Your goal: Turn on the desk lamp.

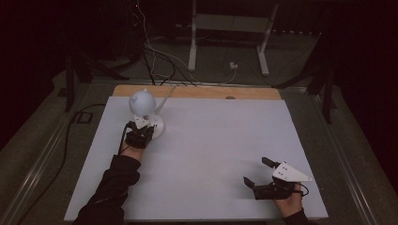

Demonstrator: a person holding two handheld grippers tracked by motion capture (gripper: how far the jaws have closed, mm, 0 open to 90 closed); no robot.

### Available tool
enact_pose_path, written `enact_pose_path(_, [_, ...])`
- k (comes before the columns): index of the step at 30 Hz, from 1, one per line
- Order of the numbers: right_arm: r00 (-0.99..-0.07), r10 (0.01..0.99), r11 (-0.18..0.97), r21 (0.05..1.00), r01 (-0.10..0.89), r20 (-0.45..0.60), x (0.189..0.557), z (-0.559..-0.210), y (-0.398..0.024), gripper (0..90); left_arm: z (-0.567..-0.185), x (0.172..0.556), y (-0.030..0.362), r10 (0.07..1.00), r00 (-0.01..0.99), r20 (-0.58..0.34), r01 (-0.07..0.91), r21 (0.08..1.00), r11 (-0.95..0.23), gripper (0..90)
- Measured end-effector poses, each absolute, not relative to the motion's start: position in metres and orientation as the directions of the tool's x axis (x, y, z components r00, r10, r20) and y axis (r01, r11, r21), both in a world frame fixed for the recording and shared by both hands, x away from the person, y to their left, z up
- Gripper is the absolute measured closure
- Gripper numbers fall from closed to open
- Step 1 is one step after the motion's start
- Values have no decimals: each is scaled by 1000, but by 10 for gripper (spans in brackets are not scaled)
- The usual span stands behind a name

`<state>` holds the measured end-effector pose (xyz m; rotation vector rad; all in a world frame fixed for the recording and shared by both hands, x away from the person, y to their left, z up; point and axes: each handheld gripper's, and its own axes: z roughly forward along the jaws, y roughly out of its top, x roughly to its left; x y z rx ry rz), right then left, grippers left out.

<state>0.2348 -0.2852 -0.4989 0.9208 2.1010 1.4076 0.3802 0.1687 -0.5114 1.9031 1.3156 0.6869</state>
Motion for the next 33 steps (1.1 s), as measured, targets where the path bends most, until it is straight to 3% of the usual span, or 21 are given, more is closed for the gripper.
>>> enact_pose_path(6, [-679, 734, 262, 924, 279, -2, 235, -499, -284, 0, -512, 380, 171, 934, 357, 9, 552, 804, -219, 882])
enact_pose_path(9, [-676, 737, 254, 926, 281, 3, 235, -499, -286, 0, -510, 378, 170, 927, 376, -3, 544, 810, -219, 784])
enact_pose_path(17, [-675, 738, 250, 927, 278, 3, 235, -498, -286, 0, -501, 372, 166, 921, 389, 1, 526, 820, -223, 640])
enact_pose_path(19, [-674, 739, 249, 927, 281, 5, 235, -498, -286, 0, -500, 370, 165, 925, 379, 7, 522, 824, -220, 579])
enact_pose_path(26, [-675, 738, 248, 928, 278, 5, 235, -498, -287, 0, -498, 367, 169, 950, 313, -7, 537, 826, -171, 183])
enact_pose_path(33, [-674, 738, 248, 927, 280, 7, 235, -498, -287, 0, -495, 365, 172, 936, 346, -68, 550, 823, -144, 87])
